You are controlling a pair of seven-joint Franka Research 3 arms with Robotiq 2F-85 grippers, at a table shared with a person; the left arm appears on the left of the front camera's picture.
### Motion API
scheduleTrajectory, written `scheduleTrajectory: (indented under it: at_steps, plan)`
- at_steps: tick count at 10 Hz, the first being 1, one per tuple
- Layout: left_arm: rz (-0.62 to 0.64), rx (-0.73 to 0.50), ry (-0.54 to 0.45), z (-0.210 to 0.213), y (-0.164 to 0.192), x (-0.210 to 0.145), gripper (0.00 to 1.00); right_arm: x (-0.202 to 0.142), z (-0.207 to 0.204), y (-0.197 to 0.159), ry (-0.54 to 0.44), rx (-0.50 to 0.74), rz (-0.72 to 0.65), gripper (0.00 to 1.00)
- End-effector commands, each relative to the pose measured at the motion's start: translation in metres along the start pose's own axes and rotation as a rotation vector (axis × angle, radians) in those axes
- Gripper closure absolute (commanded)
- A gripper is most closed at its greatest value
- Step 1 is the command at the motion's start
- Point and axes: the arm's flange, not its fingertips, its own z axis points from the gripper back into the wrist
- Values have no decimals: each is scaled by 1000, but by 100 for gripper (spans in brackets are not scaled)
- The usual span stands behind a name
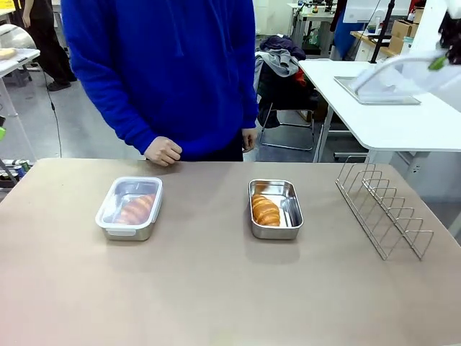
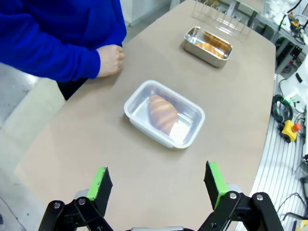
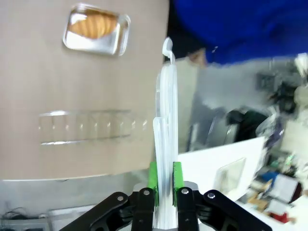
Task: Place the bread in airtight containers.
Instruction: Pick up one Airtight Container lid and hand it to the human, then release when the human grabs the Airtight Container lid.
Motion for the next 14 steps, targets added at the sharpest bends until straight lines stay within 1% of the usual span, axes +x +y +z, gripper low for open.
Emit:
scheduleTrajectory:
  at_steps: [1,2,3,5,7,8,9,10,14]
  plan:
    - [-16,-6,8,1,-1,0,0,13,-10,18,-175,-135,153,100]
    - [-16,-6,8,1,-1,0,0,31,-22,19,-222,-155,215,100]
    - [-16,-6,8,1,-1,0,0,41,-34,19,-224,-163,247,100]
    - [-16,-6,8,1,-1,0,0,64,-71,21,-230,-136,311,100]
    - [-16,-6,8,1,-1,0,0,74,-92,23,-227,-124,346,100]
    - [-16,-6,8,1,-1,0,0,75,-98,23,-213,-113,355,100]
    - [-16,-6,8,1,-1,0,0,73,-99,24,-166,-93,369,100]
    - [-16,-6,8,1,-1,0,0,82,-99,28,-194,-69,326,100]
    - [-16,-6,8,1,-1,0,0,82,-99,28,-194,-69,326,100]
